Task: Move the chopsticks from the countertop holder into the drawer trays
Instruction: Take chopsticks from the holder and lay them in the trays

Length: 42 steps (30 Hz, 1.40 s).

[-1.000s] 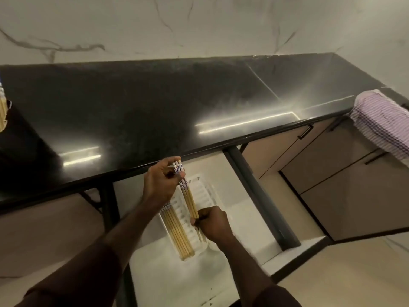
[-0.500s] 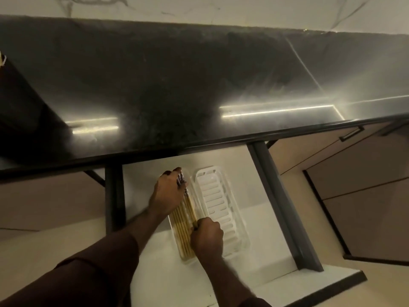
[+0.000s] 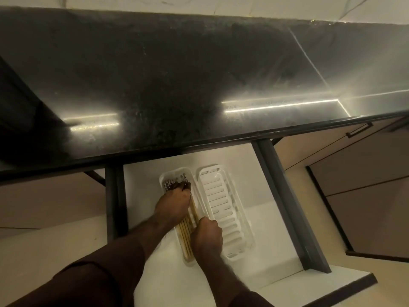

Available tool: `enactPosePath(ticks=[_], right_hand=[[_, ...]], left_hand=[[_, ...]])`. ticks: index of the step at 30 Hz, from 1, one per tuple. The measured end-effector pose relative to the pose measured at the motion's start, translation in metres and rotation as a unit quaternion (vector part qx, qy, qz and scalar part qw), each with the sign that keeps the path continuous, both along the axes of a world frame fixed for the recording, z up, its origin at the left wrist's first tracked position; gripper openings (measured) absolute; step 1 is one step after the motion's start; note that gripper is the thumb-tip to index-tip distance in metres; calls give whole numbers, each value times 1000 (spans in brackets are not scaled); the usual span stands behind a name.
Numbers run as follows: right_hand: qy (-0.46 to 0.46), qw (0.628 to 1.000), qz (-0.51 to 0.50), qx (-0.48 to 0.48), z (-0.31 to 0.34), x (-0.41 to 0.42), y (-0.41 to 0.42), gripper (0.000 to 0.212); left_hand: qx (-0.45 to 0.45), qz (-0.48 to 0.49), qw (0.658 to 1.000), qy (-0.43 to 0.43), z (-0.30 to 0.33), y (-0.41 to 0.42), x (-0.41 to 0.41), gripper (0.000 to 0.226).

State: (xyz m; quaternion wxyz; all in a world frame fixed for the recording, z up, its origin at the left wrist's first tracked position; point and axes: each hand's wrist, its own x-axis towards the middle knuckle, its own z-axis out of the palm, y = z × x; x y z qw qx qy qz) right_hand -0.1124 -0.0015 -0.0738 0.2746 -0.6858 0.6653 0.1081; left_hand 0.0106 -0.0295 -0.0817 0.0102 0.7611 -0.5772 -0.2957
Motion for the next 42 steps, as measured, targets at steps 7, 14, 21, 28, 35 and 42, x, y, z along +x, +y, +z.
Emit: enactPosePath(ticks=[7,14,21,28,35,42], right_hand=[[7,998,57,-3,-8,3,3,24],[21,995,95,-10,-12,1,4,30],[16,988,150,-26,-14,-3,9,49],[19,981,186,-48,-11,-6,9,47],[29,974,221,-44,-13,-6,12,46],[45,972,227,-50,-13,-6,13,47]], left_hand=[[22,-120,986,-116,-11,5,-1,67],[27,-150,979,-137,-16,8,1,68],[24,-163,975,-152,-17,10,0,70],[7,-172,974,-150,-15,11,-1,64],[34,-191,964,-181,-13,11,-2,66],[44,-201,962,-179,-13,11,-1,67]])
